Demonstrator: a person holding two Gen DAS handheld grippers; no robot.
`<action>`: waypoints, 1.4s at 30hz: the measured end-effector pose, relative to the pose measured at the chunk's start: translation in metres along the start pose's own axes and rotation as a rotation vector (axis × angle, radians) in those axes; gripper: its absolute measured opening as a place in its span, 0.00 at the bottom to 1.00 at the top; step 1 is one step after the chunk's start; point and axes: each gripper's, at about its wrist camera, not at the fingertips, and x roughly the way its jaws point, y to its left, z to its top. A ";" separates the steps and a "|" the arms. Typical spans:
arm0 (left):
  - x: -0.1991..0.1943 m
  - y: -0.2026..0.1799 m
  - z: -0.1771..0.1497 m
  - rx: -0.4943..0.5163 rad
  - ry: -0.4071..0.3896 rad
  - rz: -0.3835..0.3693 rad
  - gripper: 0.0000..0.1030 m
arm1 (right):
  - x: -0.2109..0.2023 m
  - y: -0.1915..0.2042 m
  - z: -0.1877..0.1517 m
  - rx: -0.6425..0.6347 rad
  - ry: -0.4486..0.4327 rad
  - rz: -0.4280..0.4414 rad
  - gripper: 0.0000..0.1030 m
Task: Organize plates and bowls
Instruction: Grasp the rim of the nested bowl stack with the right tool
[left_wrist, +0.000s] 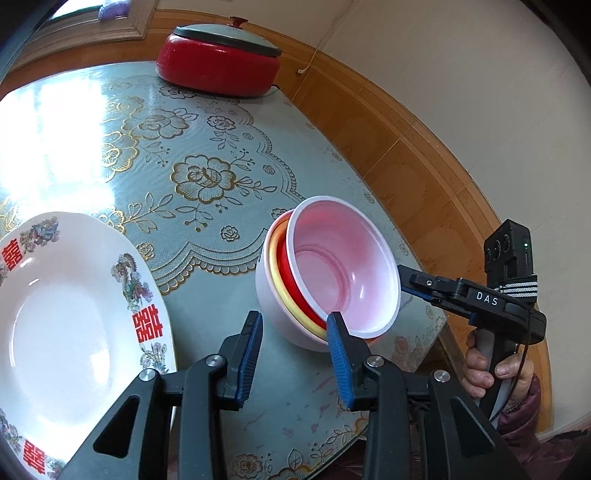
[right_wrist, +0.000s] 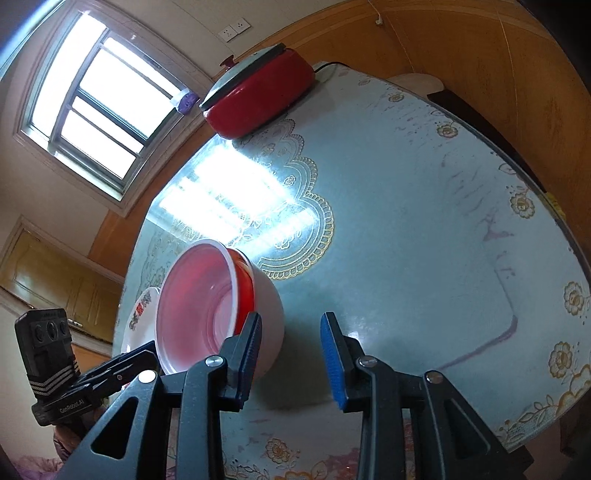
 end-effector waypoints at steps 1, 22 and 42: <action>-0.002 0.000 0.000 -0.001 -0.006 -0.005 0.36 | -0.001 -0.001 0.001 0.005 -0.006 0.010 0.32; 0.013 -0.017 -0.017 0.066 0.022 -0.001 0.38 | 0.034 0.019 0.003 0.004 0.079 0.117 0.38; 0.020 -0.003 -0.012 0.001 -0.060 -0.046 0.56 | 0.072 0.017 0.010 -0.017 0.175 0.040 0.34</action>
